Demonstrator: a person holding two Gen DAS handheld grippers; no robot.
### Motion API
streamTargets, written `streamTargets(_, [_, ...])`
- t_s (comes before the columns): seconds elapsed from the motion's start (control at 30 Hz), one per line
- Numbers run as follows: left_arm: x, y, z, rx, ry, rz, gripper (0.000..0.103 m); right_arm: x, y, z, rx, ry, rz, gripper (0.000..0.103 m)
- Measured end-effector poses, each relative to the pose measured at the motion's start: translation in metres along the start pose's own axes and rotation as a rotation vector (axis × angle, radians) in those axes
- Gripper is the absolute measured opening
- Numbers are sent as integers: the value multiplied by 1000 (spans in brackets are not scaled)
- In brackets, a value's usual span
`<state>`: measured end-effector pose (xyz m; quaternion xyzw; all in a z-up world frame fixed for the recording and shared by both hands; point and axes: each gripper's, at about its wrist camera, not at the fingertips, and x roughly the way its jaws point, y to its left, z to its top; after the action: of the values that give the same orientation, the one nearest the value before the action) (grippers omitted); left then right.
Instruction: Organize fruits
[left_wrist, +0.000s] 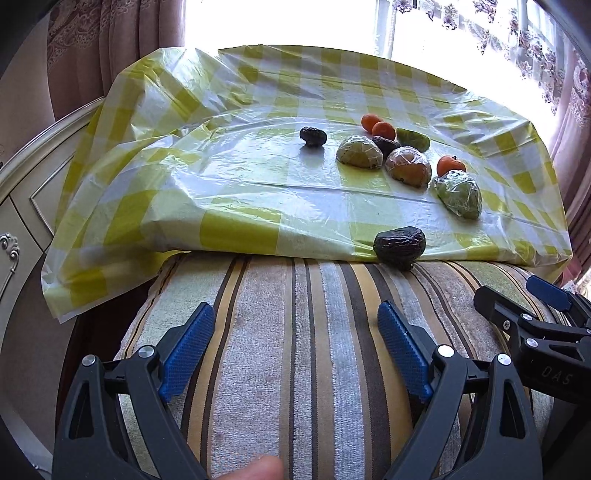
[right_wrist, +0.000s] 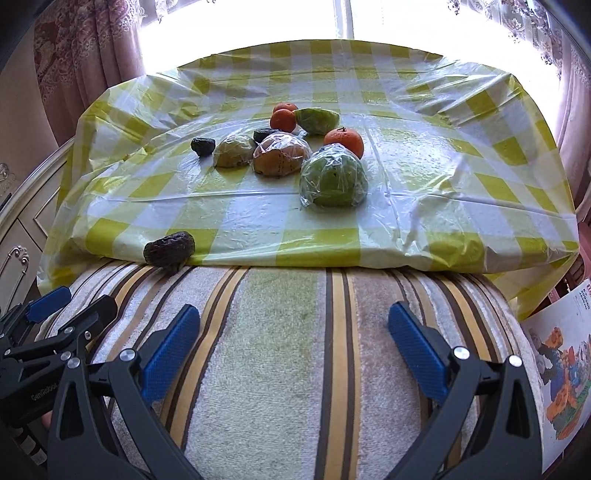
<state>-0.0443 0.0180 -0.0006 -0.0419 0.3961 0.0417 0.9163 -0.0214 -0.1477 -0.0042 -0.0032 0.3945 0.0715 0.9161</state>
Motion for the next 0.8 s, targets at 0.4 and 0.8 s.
streamTargets(0.4, [-1,-2,0,5,8,29,87,1,0,-1,-5,-1,11,102])
streamTargets(0.8, [-1,-3,0,11,3,39,88,1,1,0,-4,-2,11,102])
